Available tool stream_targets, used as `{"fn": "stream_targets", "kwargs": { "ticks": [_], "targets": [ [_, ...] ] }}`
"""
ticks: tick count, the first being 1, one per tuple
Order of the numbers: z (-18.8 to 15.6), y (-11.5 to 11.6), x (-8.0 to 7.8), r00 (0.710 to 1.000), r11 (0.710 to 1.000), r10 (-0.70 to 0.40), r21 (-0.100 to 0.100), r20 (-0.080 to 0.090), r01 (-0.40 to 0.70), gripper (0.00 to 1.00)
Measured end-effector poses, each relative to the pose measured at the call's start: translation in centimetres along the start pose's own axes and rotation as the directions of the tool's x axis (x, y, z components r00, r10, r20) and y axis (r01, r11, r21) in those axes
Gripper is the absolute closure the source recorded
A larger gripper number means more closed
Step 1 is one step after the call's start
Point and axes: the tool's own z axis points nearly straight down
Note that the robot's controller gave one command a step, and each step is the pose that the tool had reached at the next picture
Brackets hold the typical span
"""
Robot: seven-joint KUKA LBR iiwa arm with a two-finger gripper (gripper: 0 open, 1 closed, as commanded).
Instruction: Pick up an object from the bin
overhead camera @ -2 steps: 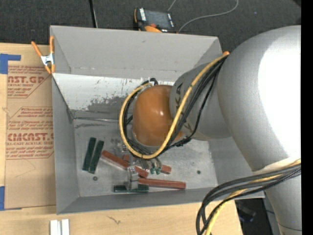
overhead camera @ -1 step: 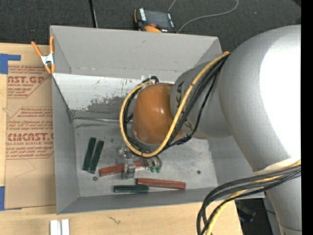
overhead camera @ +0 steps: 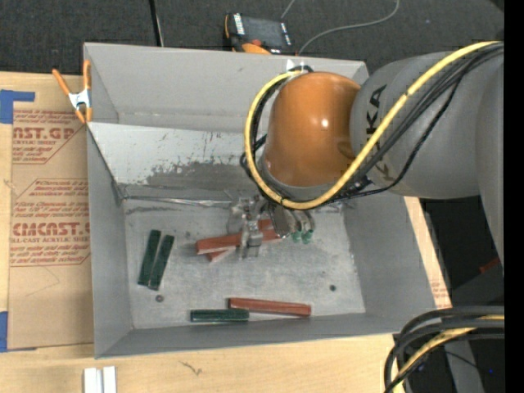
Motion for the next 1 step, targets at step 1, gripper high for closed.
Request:
{"fn": "stream_targets", "kwargs": {
  "ticks": [1],
  "targets": [
    [-7.06, -2.43, 2.58, 0.929, 0.929, -0.37, -0.002, -0.004, 0.37, 1.0]
  ]
}}
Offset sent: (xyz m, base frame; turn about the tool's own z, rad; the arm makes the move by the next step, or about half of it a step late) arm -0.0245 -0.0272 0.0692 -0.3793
